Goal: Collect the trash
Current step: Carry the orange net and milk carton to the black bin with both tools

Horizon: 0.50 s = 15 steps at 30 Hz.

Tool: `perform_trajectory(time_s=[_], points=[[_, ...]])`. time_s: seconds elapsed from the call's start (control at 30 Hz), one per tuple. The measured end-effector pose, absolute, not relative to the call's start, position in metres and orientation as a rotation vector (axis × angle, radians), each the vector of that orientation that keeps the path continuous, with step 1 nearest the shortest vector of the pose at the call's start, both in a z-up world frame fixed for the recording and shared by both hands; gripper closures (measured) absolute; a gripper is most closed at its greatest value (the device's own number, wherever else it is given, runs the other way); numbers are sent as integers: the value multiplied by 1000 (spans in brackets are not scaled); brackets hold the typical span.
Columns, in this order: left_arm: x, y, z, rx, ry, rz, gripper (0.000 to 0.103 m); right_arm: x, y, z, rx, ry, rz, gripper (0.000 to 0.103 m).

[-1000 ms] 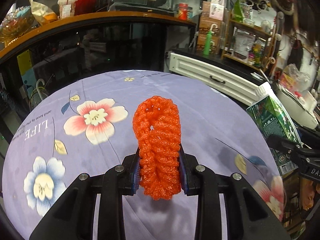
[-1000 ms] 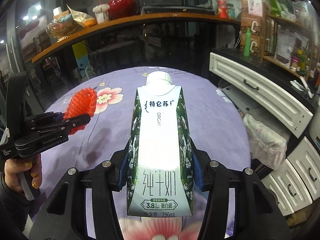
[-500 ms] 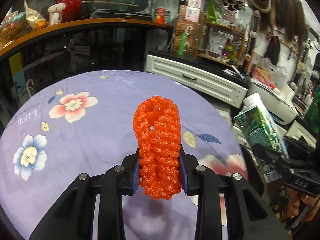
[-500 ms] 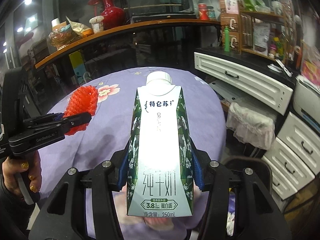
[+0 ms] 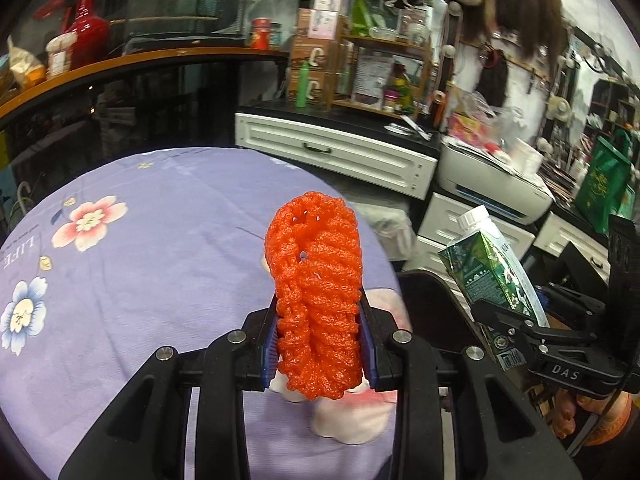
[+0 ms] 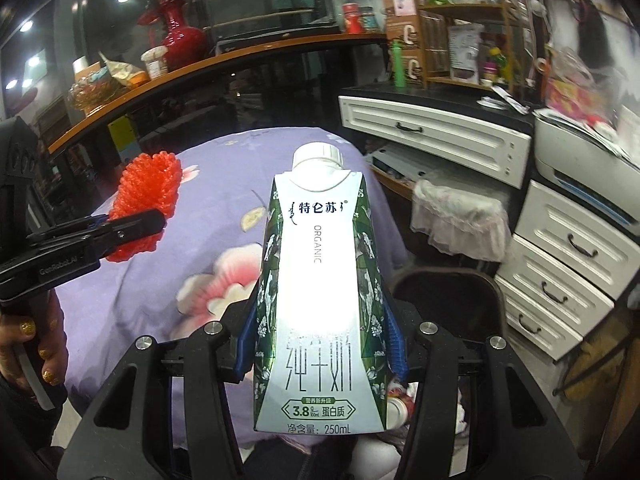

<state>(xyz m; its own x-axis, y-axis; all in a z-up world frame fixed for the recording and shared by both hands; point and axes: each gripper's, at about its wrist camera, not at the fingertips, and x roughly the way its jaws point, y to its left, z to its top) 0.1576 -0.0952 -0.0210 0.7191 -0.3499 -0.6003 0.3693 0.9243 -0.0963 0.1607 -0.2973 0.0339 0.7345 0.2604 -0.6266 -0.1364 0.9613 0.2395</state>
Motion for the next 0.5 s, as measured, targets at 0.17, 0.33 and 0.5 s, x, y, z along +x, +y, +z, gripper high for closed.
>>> perform_trajectory(time_s=[0.17, 0.33, 0.5], points=[[151, -118, -23, 50, 666, -450, 71, 148, -321, 23, 205, 725, 173, 52], [146, -144, -26, 80, 670, -499, 71, 147, -344, 10, 240, 736, 129, 52], [144, -168, -32, 111, 682, -538, 71, 155, -360, -13, 264, 774, 89, 52]])
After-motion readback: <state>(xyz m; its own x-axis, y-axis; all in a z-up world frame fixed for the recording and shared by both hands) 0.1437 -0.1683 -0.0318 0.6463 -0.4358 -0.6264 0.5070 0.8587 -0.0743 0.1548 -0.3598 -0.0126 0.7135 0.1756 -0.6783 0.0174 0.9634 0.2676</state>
